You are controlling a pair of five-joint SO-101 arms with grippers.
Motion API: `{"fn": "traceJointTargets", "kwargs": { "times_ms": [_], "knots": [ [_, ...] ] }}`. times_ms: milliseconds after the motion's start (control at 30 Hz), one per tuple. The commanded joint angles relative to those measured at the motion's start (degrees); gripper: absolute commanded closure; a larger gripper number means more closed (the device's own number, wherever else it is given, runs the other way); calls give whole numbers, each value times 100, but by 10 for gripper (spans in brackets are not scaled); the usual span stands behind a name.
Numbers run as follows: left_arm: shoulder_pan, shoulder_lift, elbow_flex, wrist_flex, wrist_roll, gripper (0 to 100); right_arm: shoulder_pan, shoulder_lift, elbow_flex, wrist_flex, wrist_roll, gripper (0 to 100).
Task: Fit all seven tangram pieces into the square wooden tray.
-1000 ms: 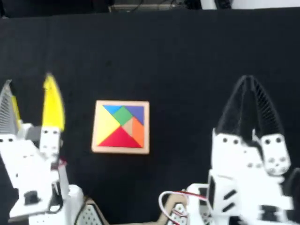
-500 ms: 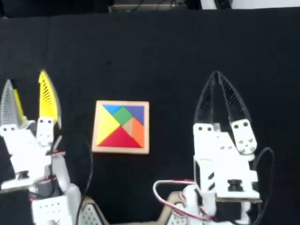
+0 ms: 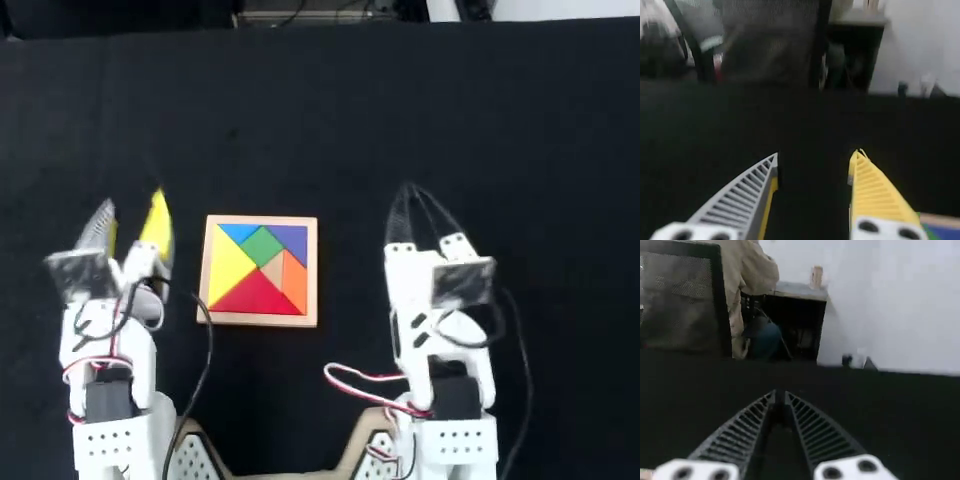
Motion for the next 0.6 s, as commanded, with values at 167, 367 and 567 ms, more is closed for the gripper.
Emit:
{"fn": "traceJointTargets", "kwargs": {
  "times_ms": [167, 367, 567],
  "knots": [
    [48, -35, 110, 2251, -26, 767, 1424, -365, 13, 2382, -1662, 982],
    [48, -35, 110, 3200, -79, 767, 1442, -382, 13, 4264, -1662, 982],
    [22, -26, 110, 4149, -563, 766, 1495, -365, 13, 5266, -765, 984]
  ]
}}
